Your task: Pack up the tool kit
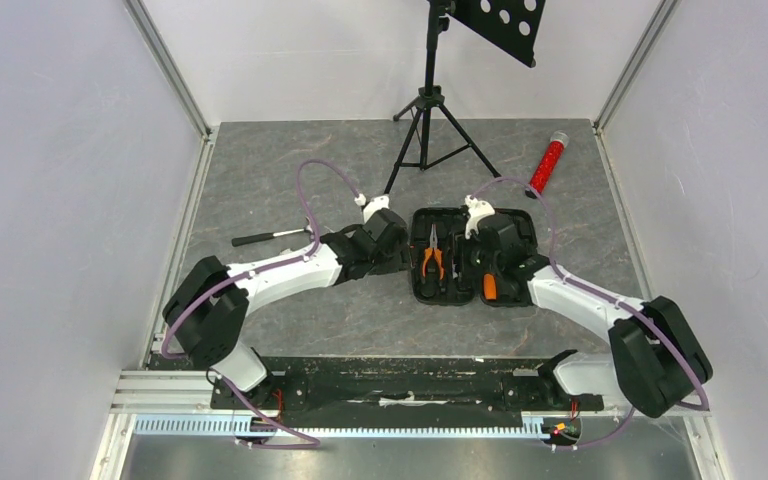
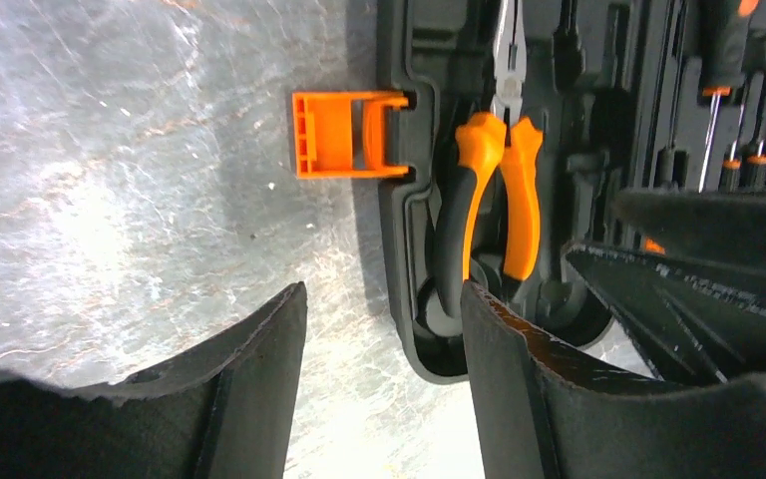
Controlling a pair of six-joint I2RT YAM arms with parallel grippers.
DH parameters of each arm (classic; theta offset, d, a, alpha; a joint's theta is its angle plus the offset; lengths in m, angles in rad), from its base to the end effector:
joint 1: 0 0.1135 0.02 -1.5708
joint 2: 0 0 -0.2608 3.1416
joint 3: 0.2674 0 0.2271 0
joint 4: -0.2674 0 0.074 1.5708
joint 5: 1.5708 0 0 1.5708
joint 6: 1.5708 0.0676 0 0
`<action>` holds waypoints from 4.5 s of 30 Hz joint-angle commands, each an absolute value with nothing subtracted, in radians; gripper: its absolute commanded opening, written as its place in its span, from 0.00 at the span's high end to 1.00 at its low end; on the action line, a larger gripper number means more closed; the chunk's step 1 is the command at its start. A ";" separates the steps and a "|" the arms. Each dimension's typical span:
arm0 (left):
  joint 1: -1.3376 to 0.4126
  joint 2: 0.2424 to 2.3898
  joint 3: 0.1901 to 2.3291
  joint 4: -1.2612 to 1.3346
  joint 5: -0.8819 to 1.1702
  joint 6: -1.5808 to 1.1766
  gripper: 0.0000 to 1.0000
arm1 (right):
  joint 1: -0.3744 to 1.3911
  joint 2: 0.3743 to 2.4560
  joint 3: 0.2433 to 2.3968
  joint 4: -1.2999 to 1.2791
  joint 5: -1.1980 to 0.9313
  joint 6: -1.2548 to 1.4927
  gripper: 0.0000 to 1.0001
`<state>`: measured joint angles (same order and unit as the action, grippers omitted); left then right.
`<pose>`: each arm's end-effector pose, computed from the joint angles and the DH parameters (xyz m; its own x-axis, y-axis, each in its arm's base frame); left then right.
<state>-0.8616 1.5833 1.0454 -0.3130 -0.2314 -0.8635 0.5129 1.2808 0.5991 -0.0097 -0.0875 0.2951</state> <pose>0.2295 -0.2436 0.2085 -0.8048 -0.1983 -0.5595 0.0438 0.9201 -0.3891 0.2256 0.1338 0.1819 -0.6908 -0.0565 -0.7209 -0.3622 0.8899 0.2774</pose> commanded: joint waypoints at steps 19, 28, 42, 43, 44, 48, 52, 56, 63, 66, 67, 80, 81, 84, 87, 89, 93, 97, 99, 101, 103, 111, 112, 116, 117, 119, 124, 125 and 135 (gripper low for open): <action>-0.809 1.693 1.018 -0.067 -0.048 -0.871 0.43 | 0.511 1.500 0.728 0.114 -0.204 0.221 0.89; -0.808 1.722 1.026 -0.076 -0.040 -0.868 0.48 | 0.510 1.526 0.759 0.067 -0.123 0.263 1.00; -0.808 1.730 1.015 -0.037 -0.006 -0.916 0.50 | 0.584 1.443 0.672 0.115 0.098 0.383 1.00; -0.808 1.729 1.017 -0.036 -0.008 -0.916 0.50 | 0.588 1.449 0.669 0.125 0.099 0.385 1.00; -0.808 1.728 1.017 -0.037 -0.009 -0.918 0.50 | 0.597 1.452 0.666 0.134 0.097 0.389 1.00; -0.809 1.725 1.016 -0.032 -0.007 -0.927 0.50 | 0.626 1.467 0.660 0.157 0.116 0.397 1.00; -0.808 1.720 1.003 -0.013 -0.004 -0.944 0.50 | 0.657 1.461 0.642 0.192 0.171 0.408 1.00; -0.806 1.681 0.963 0.029 -0.005 -0.970 0.51 | 0.681 1.453 0.631 0.206 0.209 0.412 1.00; -0.795 1.590 0.883 0.123 -0.040 -0.974 0.41 | 0.684 1.434 0.638 0.200 0.200 0.412 1.00; -0.793 1.618 0.896 0.118 -0.023 -0.975 0.38 | 0.684 1.431 0.648 0.200 0.184 0.419 1.00; -0.793 1.629 0.899 0.118 -0.015 -0.978 0.38 | 0.684 1.430 0.651 0.197 0.178 0.423 1.00; -0.792 1.632 0.889 0.100 -0.009 -0.973 0.40 | 0.678 1.360 0.687 0.119 0.195 0.430 0.81; -0.791 1.619 0.878 0.101 -0.026 -0.971 0.41 | 0.674 1.348 0.694 0.101 0.196 0.425 0.79; -0.790 1.572 0.843 0.116 -0.038 -0.971 0.46 | 0.651 1.325 0.711 0.067 0.135 0.403 0.72; -0.790 1.546 0.812 0.124 -0.040 -0.975 0.46 | 0.644 1.344 0.746 0.032 0.017 0.382 0.61; -0.789 1.548 0.797 0.128 -0.030 -0.986 0.46 | 0.644 1.369 0.757 0.017 -0.044 0.386 0.56; -0.790 1.563 0.757 0.175 0.029 -1.034 0.47 | 0.645 1.404 0.737 0.021 -0.050 0.416 0.56; -0.792 1.582 0.735 0.207 0.072 -1.059 0.49 | 0.644 1.432 0.735 0.020 -0.048 0.422 0.58; -0.795 1.595 0.727 0.228 0.091 -1.071 0.50 | 0.644 1.443 0.735 0.018 -0.039 0.424 0.59; -0.803 1.606 0.724 0.248 0.108 -1.083 0.51 | 0.644 1.453 0.735 0.020 -0.033 0.424 0.61; -0.811 1.622 0.728 0.263 0.126 -1.091 0.51 | 0.644 1.467 0.735 0.020 -0.031 0.426 0.63; -0.821 1.644 0.715 0.307 0.170 -1.122 0.55 | 0.646 1.472 0.734 0.020 -0.012 0.425 0.82; -0.822 1.640 0.712 0.307 0.173 -1.122 0.56 | 0.646 1.471 0.737 0.021 -0.013 0.424 0.88; -0.837 1.622 0.698 0.310 0.171 -1.132 0.57 | 0.653 1.460 0.750 0.028 0.005 0.433 1.00; -0.842 1.616 0.694 0.311 0.169 -1.135 0.57 | 0.654 1.459 0.752 0.029 0.024 0.438 1.00; -0.847 1.612 0.693 0.314 0.167 -1.137 0.57 | 0.658 1.460 0.755 0.037 0.036 0.457 1.00; -0.854 1.613 0.694 0.314 0.167 -1.141 0.58 | 0.672 1.459 0.771 0.051 0.063 0.513 1.00; -0.856 1.614 0.695 0.315 0.167 -1.142 0.58 | 0.675 1.460 0.778 0.045 0.073 0.521 1.00; -0.874 1.609 0.685 0.333 0.162 -1.156 0.57 | 0.701 1.490 0.829 0.014 0.149 0.568 1.00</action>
